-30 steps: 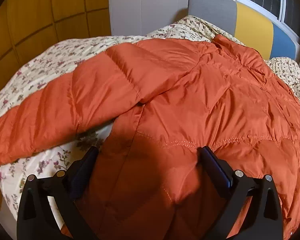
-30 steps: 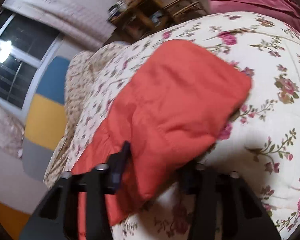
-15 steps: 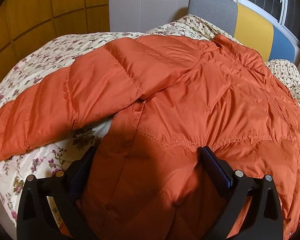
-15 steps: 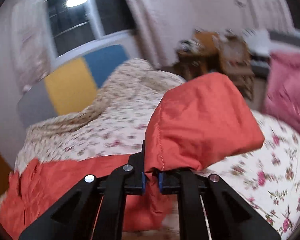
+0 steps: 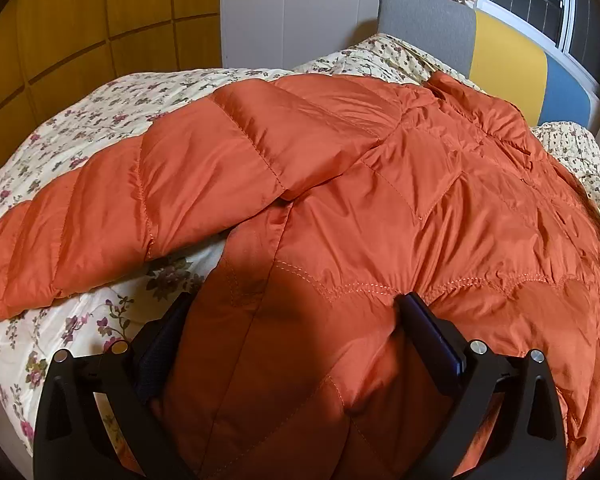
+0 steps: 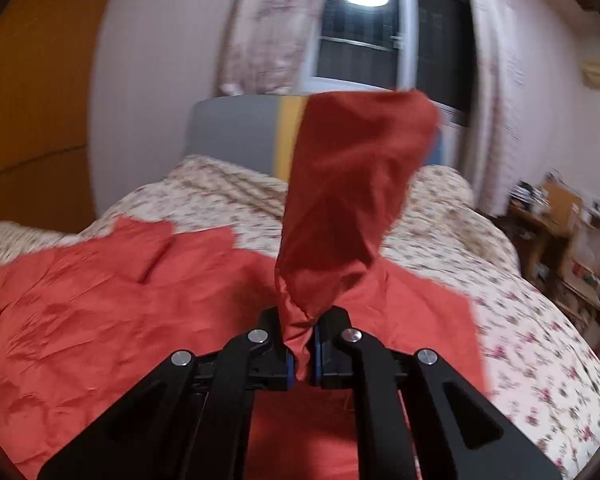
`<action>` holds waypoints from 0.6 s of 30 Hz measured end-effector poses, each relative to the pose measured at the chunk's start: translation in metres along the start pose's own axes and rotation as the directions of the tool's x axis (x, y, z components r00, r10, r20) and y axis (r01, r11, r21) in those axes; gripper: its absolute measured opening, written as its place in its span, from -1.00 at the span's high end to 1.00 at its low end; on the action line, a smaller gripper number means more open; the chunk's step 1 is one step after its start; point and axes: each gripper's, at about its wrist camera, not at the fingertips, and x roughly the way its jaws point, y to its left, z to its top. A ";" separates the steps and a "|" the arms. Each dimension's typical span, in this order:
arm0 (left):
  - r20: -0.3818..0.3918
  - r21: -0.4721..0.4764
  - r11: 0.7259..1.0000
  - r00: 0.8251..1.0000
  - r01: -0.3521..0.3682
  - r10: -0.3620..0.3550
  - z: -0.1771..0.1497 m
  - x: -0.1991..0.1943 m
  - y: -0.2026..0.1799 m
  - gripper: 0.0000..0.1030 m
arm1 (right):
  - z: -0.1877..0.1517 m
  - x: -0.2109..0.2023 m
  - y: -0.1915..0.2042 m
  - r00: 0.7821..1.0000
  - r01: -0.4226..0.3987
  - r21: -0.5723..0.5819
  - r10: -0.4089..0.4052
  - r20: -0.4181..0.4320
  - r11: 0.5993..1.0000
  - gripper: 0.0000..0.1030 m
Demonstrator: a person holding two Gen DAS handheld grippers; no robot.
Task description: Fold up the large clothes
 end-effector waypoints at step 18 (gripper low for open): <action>0.012 0.001 1.000 1.000 -0.011 0.011 0.000 0.000 0.000 -0.94 | -0.049 0.057 0.189 0.927 -0.360 -0.414 0.271 -0.259 0.836 0.78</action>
